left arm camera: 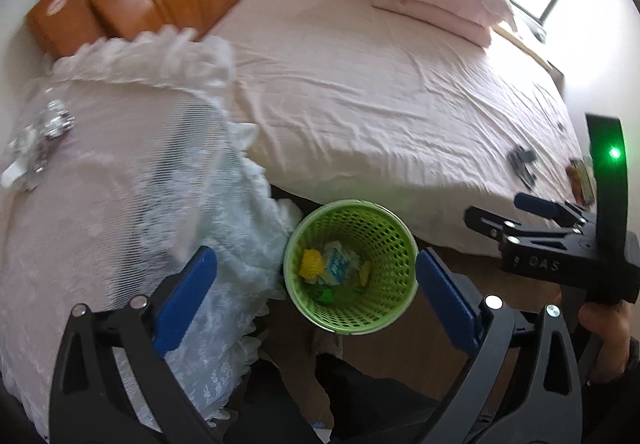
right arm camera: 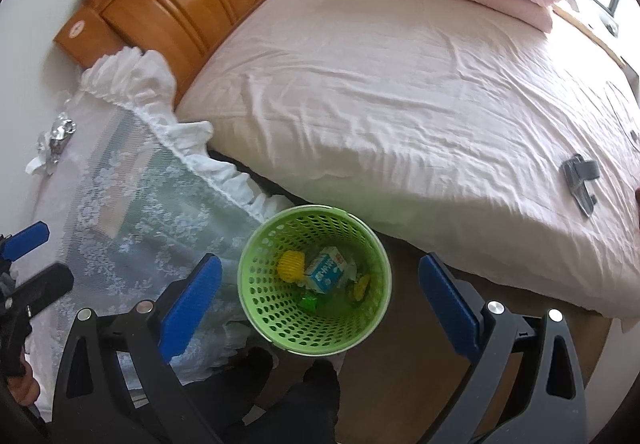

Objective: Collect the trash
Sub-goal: 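Move both open tools back over the bed toward the remaining trash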

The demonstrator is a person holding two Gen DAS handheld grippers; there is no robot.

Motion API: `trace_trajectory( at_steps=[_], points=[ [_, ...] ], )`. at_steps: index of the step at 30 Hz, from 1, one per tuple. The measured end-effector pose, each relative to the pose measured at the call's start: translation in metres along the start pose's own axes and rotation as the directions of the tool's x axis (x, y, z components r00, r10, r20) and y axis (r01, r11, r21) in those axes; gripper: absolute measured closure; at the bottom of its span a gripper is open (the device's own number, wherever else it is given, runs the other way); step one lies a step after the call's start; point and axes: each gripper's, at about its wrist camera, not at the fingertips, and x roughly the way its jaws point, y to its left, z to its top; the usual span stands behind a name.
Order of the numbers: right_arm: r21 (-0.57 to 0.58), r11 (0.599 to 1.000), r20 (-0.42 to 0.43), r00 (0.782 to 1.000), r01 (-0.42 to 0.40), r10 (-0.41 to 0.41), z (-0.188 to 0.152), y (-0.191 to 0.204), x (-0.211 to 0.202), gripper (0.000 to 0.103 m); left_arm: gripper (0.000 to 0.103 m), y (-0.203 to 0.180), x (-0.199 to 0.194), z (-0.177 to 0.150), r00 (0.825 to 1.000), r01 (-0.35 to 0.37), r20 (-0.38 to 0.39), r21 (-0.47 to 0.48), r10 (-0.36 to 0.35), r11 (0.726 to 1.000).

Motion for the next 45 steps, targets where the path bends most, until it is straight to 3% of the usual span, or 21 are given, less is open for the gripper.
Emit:
trace_trajectory(
  at_steps=[7,17,21,31,35,43,45],
  points=[
    [-0.118,0.991,0.006,0.998,-0.054,0.055,0.018,0.059,-0.001,0.005,0.008,0.07,-0.031,-0.009,0.994,-0.087,0.054,-0.156,0.096,0.984],
    [-0.262,0.953,0.028,0.986,-0.151,0.164,0.042,0.167,-0.007,0.005,0.008,0.182,-0.077,-0.039,0.966,-0.2,0.085,-0.354,0.244,0.914],
    [-0.314,0.932,0.024,0.98,-0.181,0.199,0.044,0.211,-0.01,0.005,0.008,0.207,-0.086,-0.049,0.962,-0.204,0.085,-0.399,0.258,0.894],
    [-0.37,0.904,-0.012,0.974,-0.215,0.226,0.044,0.263,-0.002,0.004,0.008,0.249,-0.092,-0.061,0.962,-0.192,0.089,-0.451,0.258,0.872],
    [-0.455,0.864,-0.022,0.973,-0.215,0.23,0.044,0.293,0.004,0.004,0.008,0.262,-0.09,-0.066,0.963,-0.192,0.083,-0.45,0.255,0.872],
    [-0.669,0.72,-0.033,0.975,-0.183,0.218,0.06,0.366,0.027,0.004,0.008,0.293,-0.084,-0.066,0.964,-0.194,0.075,-0.456,0.254,0.869],
    [-0.682,0.709,-0.035,0.977,-0.179,0.212,0.064,0.379,0.034,0.004,0.008,0.303,-0.08,-0.063,0.965,-0.191,0.073,-0.459,0.252,0.868]
  ],
)
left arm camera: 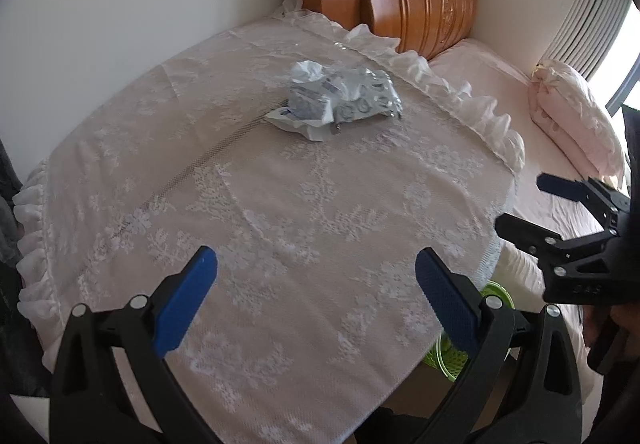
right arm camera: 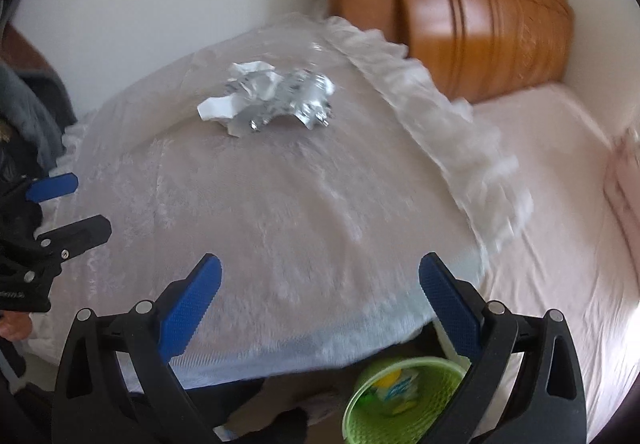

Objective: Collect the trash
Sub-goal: 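Move both open tools back over the bed toward the remaining trash, then grasp the crumpled white paper with the left tool while the right tool grasps the clear bottle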

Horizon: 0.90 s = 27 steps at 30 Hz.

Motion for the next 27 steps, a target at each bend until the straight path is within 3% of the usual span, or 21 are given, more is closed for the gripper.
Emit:
trace_trajectory(
  at_steps=[6,18,22,27],
  points=[
    [0.038,0.999,-0.015,1.0,-0.015,0.016,0.022,0.007,0.026,0.004,0.008,0.014,0.024,0.025,1.0,-0.001,0.005,0.02,0.001,1.0],
    [0.165,0.986,-0.032,0.999,-0.019,0.025,0.021,-0.006,0.033,0.004,0.008,0.021,0.084,0.107,0.997,0.063,0.036,0.053,-0.065,0.997],
    [0.201,0.979,-0.025,0.999,-0.027,0.033,0.022,-0.008,0.032,0.004,0.008,0.023,0.102,0.14,0.99,0.142,0.0,0.037,-0.142,0.989],
    [0.23,0.973,-0.028,0.999,-0.028,0.036,0.022,-0.005,0.034,0.004,0.01,0.022,0.136,0.161,0.981,0.186,-0.069,0.034,-0.183,0.982]
  ],
)
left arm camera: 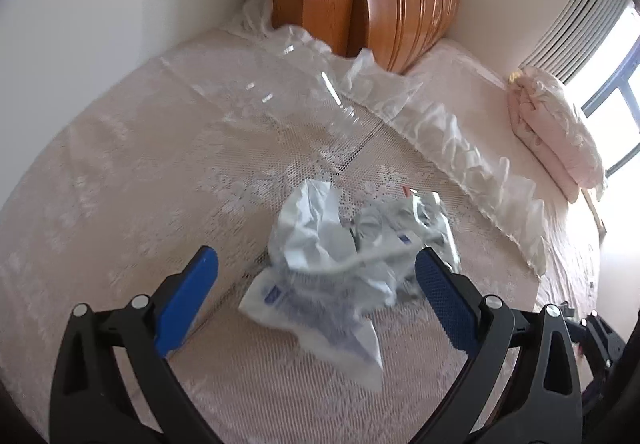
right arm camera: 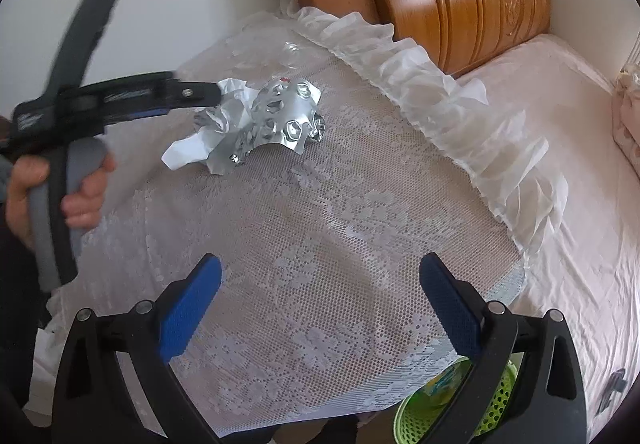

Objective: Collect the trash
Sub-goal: 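Grasp the crumpled white paper with the left tool while the right tool grasps the clear bottle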

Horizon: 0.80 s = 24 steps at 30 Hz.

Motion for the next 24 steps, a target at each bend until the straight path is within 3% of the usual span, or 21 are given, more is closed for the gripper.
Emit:
trace_trajectory(
  at_steps=[3,7,18,24],
  points=[
    [0.016,1.0,-0.002,1.0,-0.004,0.004,-0.002,0.001,0.001,0.004,0.022,0.011,0.022,0.006,0.996,0.055,-0.061,-0.059,-0.058,0.997],
    [0.037,0.999,-0.008,1.0,-0.007,0.008,-0.004,0.001,0.003,0.004,0.035,0.02,0.035,0.0,0.984,0.144,-0.086,-0.158,-0.159,0.977],
    [0.078,0.997,-0.005,1.0,-0.027,0.028,0.003,0.0,0.008,0.004,0.066,0.03,0.025,-0.022,0.991,0.123,-0.03,-0.204,-0.132,0.971],
    [0.173,0.983,0.036,0.998,-0.057,0.052,0.025,0.001,0.016,0.004,0.067,0.043,0.0,-0.038,0.995,0.103,0.018,-0.233,-0.102,0.967]
  ],
)
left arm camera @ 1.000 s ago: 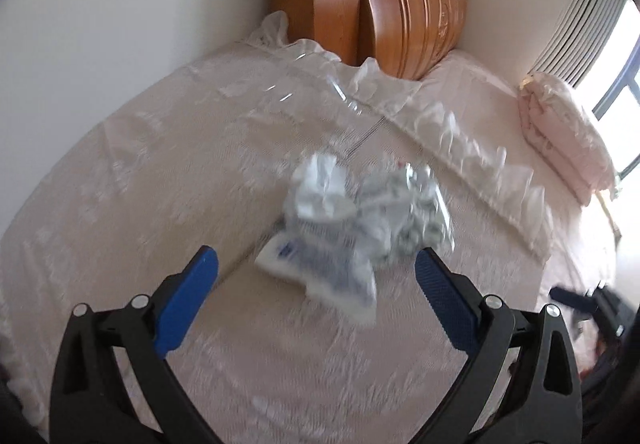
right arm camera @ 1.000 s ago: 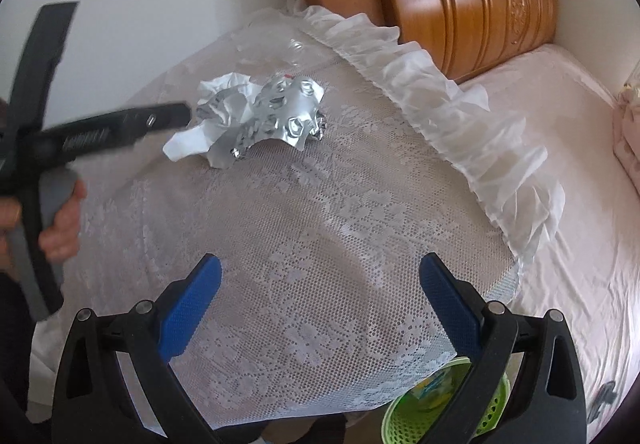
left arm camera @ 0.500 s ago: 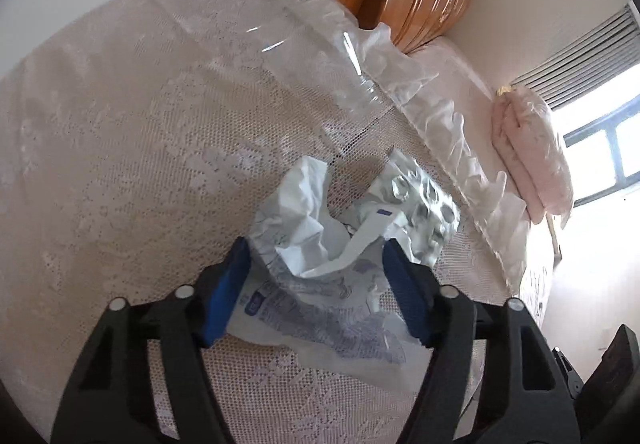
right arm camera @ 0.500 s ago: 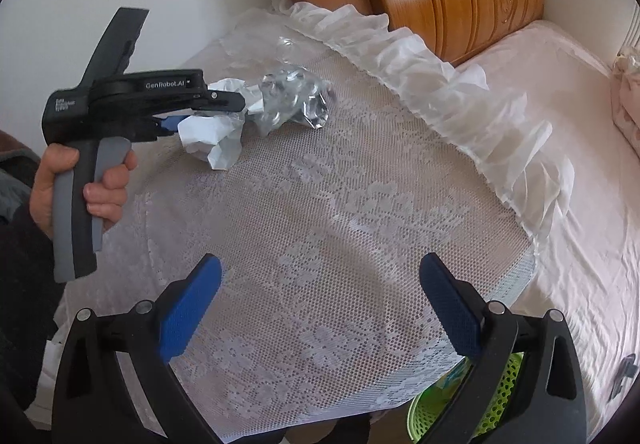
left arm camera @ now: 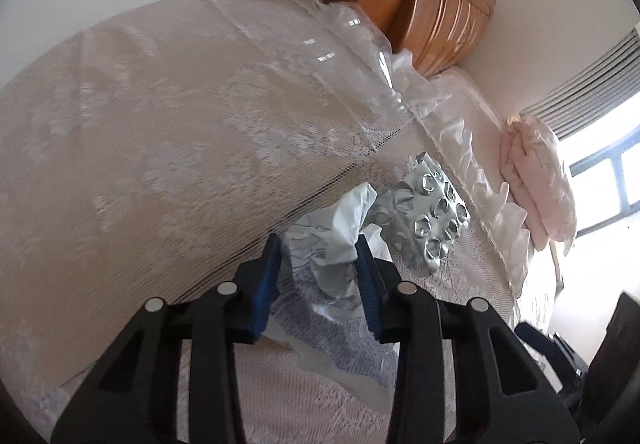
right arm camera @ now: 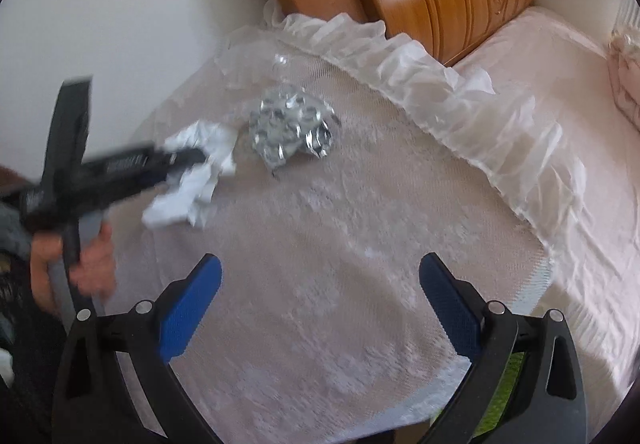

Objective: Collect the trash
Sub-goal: 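Grasp the crumpled white paper with the left tool while the right tool grasps the clear bottle, then carry the paper and bottle to the wastebasket and open both tools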

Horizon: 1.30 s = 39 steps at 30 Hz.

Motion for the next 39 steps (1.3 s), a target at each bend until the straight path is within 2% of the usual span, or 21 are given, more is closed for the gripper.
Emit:
trace_trajectory(
  at_steps=[6,9,11,13,15,17,20,23,27,28,29,30,34,39],
  points=[
    [0.217,0.976,0.048,0.999,-0.019,0.009,0.028,0.01,0.025,0.004,0.067,0.0,-0.034,-0.015,0.996,-0.062,0.066,0.043,0.059,0.997],
    [0.249,0.969,0.085,0.996,-0.005,-0.016,0.046,0.024,0.036,0.004,0.067,0.004,-0.046,-0.021,0.993,-0.092,0.085,0.078,0.086,0.993],
    [0.215,0.977,0.105,0.994,0.01,-0.033,0.063,0.036,0.04,0.004,0.067,0.008,-0.05,-0.024,0.992,-0.101,0.084,0.096,0.093,0.99],
    [0.11,0.994,0.106,0.994,0.029,-0.041,0.09,0.054,0.049,0.004,0.067,0.013,-0.053,-0.026,0.992,-0.097,0.085,0.103,0.088,0.99],
    [-0.026,0.997,0.07,0.995,0.075,-0.074,0.112,0.071,0.063,0.004,0.067,0.02,-0.056,-0.027,0.994,-0.077,0.082,0.093,0.069,0.993],
    [-0.166,0.978,0.036,0.992,0.127,-0.122,0.131,0.087,0.082,0.004,0.067,0.025,-0.058,-0.027,0.994,-0.066,0.087,0.081,0.059,0.995],
    [-0.352,0.909,0.024,0.972,0.225,-0.232,0.156,0.107,0.12,0.004,0.067,0.032,-0.062,-0.027,0.993,-0.071,0.104,0.069,0.063,0.995],
    [-0.408,0.881,0.01,0.967,0.238,-0.256,0.173,0.112,0.148,0.004,0.067,0.038,-0.067,-0.028,0.991,-0.082,0.113,0.056,0.075,0.995],
    [-0.44,0.869,-0.017,0.965,0.227,-0.261,0.186,0.116,0.178,0.005,0.067,0.044,-0.071,-0.028,0.988,-0.098,0.122,0.038,0.092,0.994],
    [-0.444,0.87,-0.028,0.967,0.215,-0.253,0.187,0.115,0.183,0.014,0.067,0.045,-0.072,-0.028,0.987,-0.106,0.123,0.037,0.1,0.994],
    [-0.446,0.873,-0.048,0.968,0.198,-0.245,0.188,0.115,0.185,0.031,0.067,0.046,-0.073,-0.029,0.986,-0.116,0.126,0.035,0.11,0.993],
    [-0.442,0.881,-0.079,0.971,0.171,-0.228,0.188,0.114,0.188,0.042,0.067,0.047,-0.075,-0.029,0.985,-0.122,0.129,0.032,0.117,0.992],
    [-0.441,0.883,-0.04,0.98,0.158,-0.196,0.186,0.116,0.175,0.043,0.067,0.048,-0.082,-0.031,0.982,-0.136,0.136,0.013,0.133,0.991],
    [-0.4,0.913,0.017,0.997,0.08,-0.08,0.171,0.121,0.117,0.043,0.067,0.04,-0.094,-0.037,0.977,-0.164,0.142,0.011,0.16,0.986]
  ],
)
